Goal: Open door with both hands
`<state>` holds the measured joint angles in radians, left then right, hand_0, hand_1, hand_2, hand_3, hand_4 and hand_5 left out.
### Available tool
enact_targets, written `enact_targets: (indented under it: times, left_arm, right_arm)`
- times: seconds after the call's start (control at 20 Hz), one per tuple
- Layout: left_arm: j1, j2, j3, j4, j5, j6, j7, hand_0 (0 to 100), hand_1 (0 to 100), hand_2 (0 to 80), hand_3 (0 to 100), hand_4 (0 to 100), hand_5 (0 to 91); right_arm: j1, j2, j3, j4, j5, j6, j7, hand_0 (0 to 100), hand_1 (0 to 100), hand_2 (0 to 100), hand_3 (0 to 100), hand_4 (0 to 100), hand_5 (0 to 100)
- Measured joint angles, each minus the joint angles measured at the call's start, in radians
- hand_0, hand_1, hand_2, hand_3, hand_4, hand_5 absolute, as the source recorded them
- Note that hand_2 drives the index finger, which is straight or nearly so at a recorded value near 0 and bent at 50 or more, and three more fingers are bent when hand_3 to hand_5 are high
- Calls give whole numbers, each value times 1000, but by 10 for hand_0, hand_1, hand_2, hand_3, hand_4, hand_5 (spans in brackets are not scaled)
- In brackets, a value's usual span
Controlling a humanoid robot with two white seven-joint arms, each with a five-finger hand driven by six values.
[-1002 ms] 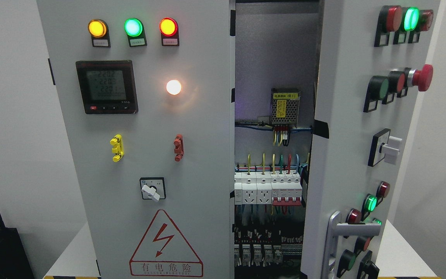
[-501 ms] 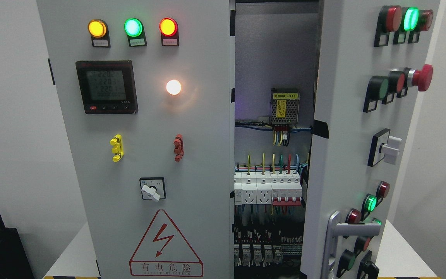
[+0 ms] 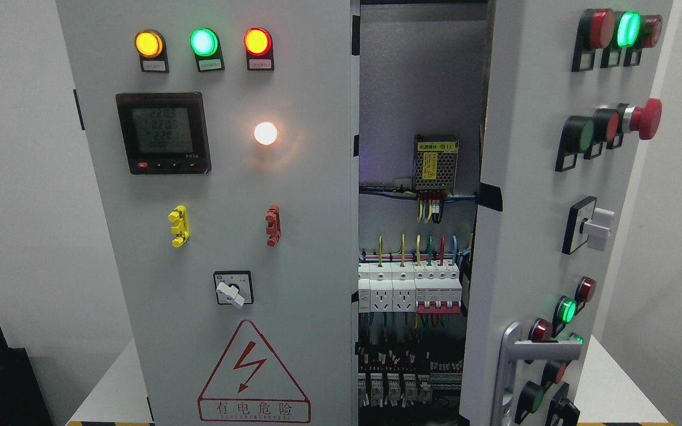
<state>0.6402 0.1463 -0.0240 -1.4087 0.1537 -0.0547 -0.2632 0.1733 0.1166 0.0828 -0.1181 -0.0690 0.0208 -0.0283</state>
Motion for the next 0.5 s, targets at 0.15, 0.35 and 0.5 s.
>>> enact_targets:
  times: [0.15,0.35,0.5]
  left_arm:
    - [12,49,8,-115,73,-25,3,0,0,0,0,32,0]
    - [12,136,35,-232,197,-95,4,0,0,0,0,33,0]
    - [-4,208,58,-297,302,-142,5,0,0,0,0,33,0]
  right_arm:
    - [0,0,0,0,0,0,0,0,0,0,0,0,0]
    - [0,0,0,0,0,0,0,0,0,0,0,0,0]
    - [0,0,0,0,0,0,0,0,0,0,0,0,0]
